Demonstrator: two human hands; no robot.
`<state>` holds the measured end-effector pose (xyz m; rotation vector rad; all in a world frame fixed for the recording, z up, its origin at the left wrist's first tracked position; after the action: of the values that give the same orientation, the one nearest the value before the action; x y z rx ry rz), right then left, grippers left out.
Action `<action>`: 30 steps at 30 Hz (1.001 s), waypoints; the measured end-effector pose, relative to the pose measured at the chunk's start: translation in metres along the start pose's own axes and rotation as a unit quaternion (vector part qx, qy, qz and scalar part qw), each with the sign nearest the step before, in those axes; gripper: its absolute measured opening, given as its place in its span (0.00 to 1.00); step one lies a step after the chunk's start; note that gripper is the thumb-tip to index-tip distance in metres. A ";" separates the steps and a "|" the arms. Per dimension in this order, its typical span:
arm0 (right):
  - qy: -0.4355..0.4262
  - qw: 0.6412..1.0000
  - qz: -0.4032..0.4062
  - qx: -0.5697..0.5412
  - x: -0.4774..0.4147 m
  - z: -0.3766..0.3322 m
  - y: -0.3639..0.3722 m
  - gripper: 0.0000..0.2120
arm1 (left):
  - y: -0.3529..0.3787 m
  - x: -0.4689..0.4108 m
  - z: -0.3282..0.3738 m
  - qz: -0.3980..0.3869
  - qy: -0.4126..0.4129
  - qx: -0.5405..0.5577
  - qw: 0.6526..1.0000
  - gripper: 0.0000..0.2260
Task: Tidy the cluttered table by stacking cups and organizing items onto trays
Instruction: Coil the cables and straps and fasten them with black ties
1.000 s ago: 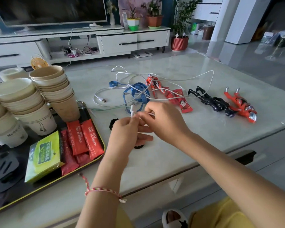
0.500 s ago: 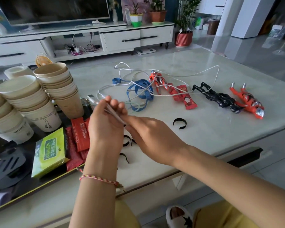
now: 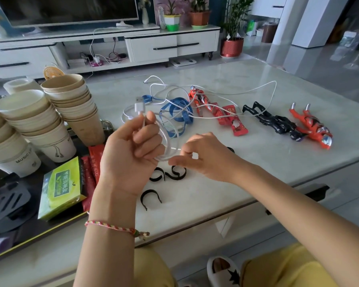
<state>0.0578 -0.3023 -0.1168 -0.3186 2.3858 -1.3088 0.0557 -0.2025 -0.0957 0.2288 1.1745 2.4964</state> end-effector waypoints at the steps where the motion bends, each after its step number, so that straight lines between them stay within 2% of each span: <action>1: -0.004 1.000 0.006 0.021 -0.003 0.002 -0.003 0.23 | 0.000 0.001 -0.002 0.003 -0.012 -0.024 1.000 0.09; 6: -0.092 0.975 0.025 0.201 -0.016 -0.009 -0.006 0.19 | 0.008 0.006 -0.004 0.013 -0.020 -0.130 0.991 0.12; 10: -0.112 0.970 0.088 0.195 -0.025 -0.013 -0.010 0.13 | 0.004 0.010 -0.001 0.021 -0.046 -0.119 0.992 0.17; 13: -0.080 0.968 0.112 0.208 -0.036 -0.003 -0.013 0.15 | -0.005 0.012 -0.002 0.055 -0.074 -0.149 0.985 0.18; 19: -0.054 0.982 0.125 0.131 -0.048 -0.002 -0.018 0.10 | -0.029 0.006 -0.008 0.144 -0.074 -0.324 0.932 0.16; 22: -0.069 0.969 0.150 0.185 -0.048 -0.017 -0.024 0.08 | -0.036 0.003 -0.008 0.181 -0.060 -0.390 0.901 0.16; 27: -0.100 0.928 0.219 0.283 -0.042 -0.039 -0.040 0.03 | -0.035 0.000 -0.016 0.198 -0.058 -0.483 0.851 0.14; 30: -0.104 0.916 0.243 0.303 -0.037 -0.047 -0.052 0.04 | -0.036 -0.001 -0.015 0.233 -0.021 -0.457 0.858 0.13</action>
<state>0.0702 -0.2805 -0.0411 0.2867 1.6199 -1.5708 0.0612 -0.1931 -0.1329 0.3174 -0.2212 3.1213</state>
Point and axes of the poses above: each hand's wrist, its own x-axis away from the middle knuckle, its own y-axis out of the palm, z = x × y, the point moved 8 cm from there along -x, towards the middle knuckle, and after that the axes turned 2 degrees about z, right-handed, at the moved point
